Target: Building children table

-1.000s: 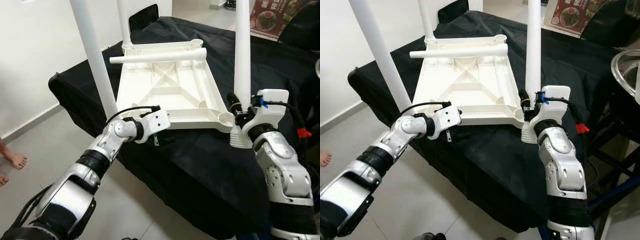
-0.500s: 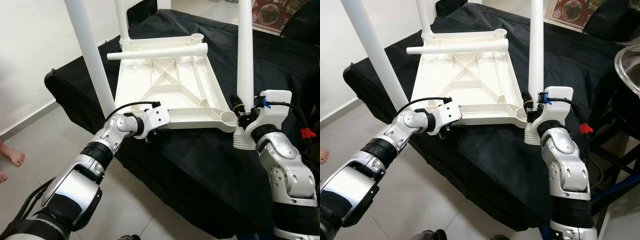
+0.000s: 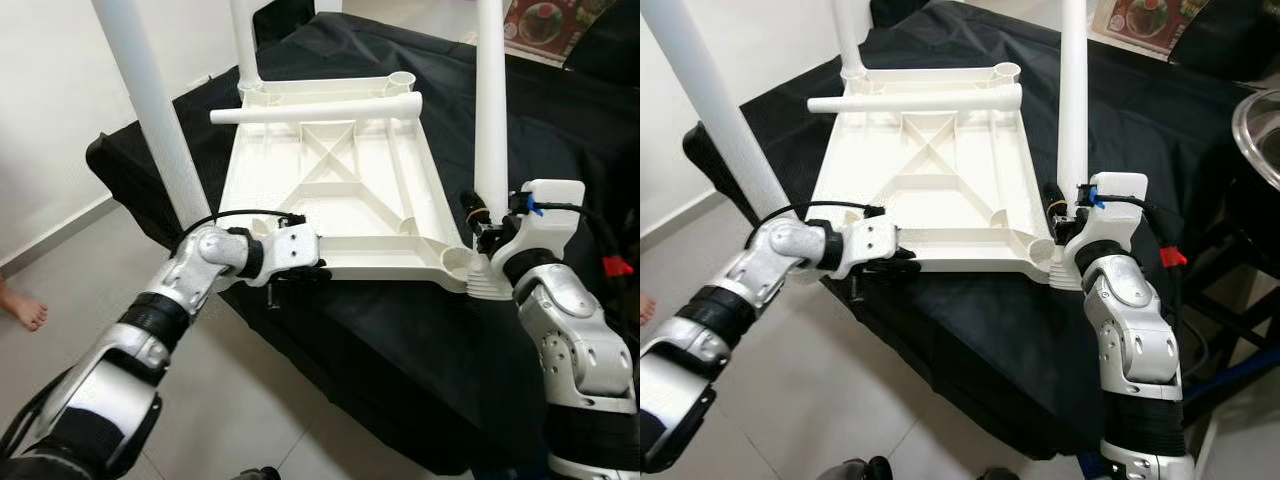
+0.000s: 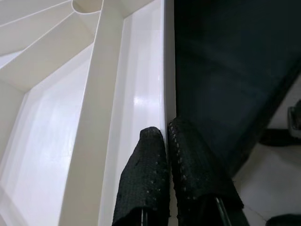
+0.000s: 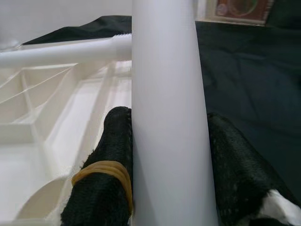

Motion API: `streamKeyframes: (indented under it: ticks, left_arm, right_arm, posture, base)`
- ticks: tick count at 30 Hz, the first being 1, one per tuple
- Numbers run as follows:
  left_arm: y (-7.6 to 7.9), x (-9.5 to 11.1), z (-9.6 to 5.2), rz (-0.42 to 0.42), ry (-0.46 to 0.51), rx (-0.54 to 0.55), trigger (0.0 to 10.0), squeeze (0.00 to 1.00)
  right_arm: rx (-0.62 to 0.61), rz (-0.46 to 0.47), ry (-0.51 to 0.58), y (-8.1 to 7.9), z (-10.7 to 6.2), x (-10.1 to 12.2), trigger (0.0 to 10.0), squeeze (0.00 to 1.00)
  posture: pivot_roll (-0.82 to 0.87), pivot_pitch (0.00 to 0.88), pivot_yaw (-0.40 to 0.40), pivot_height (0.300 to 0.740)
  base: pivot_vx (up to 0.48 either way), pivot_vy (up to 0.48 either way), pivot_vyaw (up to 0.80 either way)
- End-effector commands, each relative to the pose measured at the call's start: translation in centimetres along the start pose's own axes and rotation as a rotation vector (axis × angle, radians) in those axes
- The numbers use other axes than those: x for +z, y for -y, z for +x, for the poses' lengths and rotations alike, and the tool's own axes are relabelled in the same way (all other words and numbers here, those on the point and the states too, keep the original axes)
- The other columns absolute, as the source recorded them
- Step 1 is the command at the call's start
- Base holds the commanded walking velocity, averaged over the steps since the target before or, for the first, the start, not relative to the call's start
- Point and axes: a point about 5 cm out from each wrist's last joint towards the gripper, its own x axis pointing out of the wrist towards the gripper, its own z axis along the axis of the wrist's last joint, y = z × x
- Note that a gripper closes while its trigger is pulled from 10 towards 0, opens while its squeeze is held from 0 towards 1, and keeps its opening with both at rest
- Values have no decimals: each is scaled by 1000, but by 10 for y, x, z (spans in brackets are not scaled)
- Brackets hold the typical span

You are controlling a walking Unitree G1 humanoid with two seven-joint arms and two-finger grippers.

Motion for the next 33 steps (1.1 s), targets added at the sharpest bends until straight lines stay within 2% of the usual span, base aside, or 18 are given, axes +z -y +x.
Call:
streamKeyframes:
  ticks: [1,5,9,10,13,14,15,16,18,19,20,21,24,25,26,27,28,33]
  left_arm:
    - [21,24,10,89,122,-222,0,0]
    - [38,38,0,103,228,-319,0,0]
    - [49,43,-5,126,261,-366,0,0]
    - [60,45,-5,166,276,-392,0,0]
    - [64,46,-2,185,276,-375,0,0]
    - [56,42,1,219,239,-301,2078,0]
    - [44,37,3,282,185,-210,4706,0]
    - [44,37,3,282,185,-210,4706,0]
    - [35,33,3,335,142,-148,4510,0]
    - [20,28,1,366,87,-51,8235,0]
    - [0,24,-6,417,24,72,10000,0]
    - [-16,23,-14,450,-31,185,10000,0]
    - [-16,23,-14,450,-31,185,10000,0]
    - [-27,23,-22,487,-73,259,10000,0]
    - [-27,23,-22,487,-73,259,10000,0]
    - [-38,22,-31,519,-119,337,10000,855]
    - [-45,21,-37,557,-170,385,10000,1000]
    - [-57,17,-49,652,-278,463,10000,1000]
  right_arm:
    - [26,5,6,-7,2,1,10000,0]
    - [21,4,5,-7,3,1,10000,0]
    - [18,5,7,-6,3,2,10000,0]
    - [16,5,8,-6,4,2,10000,0]
    - [15,4,8,-6,4,2,10000,0]
    - [16,4,7,-6,4,2,10000,0]
    - [16,5,7,-7,3,2,10000,0]
    - [16,5,7,-7,3,2,10000,0]
    - [15,5,8,-7,3,2,10000,0]
    - [15,5,7,-7,3,2,10000,0]
    - [14,5,8,-7,3,2,10000,0]
    - [12,5,8,-6,3,2,10000,0]
    - [12,5,8,-6,3,2,10000,0]
    - [10,5,8,-6,3,2,10000,0]
    - [10,5,8,-6,3,2,10000,0]
    - [10,5,8,-6,3,2,10000,0]
    - [10,6,9,-6,3,2,10000,0]
    - [10,7,8,-6,2,1,10000,0]
  posture:
    - [-81,189,-11,740]
    - [-80,187,-12,740]
    - [-81,187,-11,740]
    - [-76,187,-13,740]
    - [-76,187,-13,740]
    - [-77,187,-12,740]
    - [-78,187,-12,740]
    - [-78,187,-12,740]
    - [-78,187,-12,740]
    - [-80,187,-11,740]
    - [-82,187,-10,740]
    - [-81,188,-10,740]
    - [-81,188,-10,740]
    - [-82,185,-11,740]
    - [-82,185,-11,740]
    - [-82,185,-9,740]
    - [-81,186,-7,740]
    - [-84,186,-4,740]
  base:
    - [0,0,0]
    - [0,0,0]
    - [0,0,0]
    - [0,0,0]
    - [0,0,0]
    - [0,0,0]
    - [0,0,0]
    - [0,0,0]
    - [0,0,0]
    - [0,0,0]
    - [0,0,0]
    - [0,0,0]
    - [0,0,0]
    - [0,0,0]
    - [0,0,0]
    - [0,0,0]
    - [0,0,0]
    - [0,0,0]
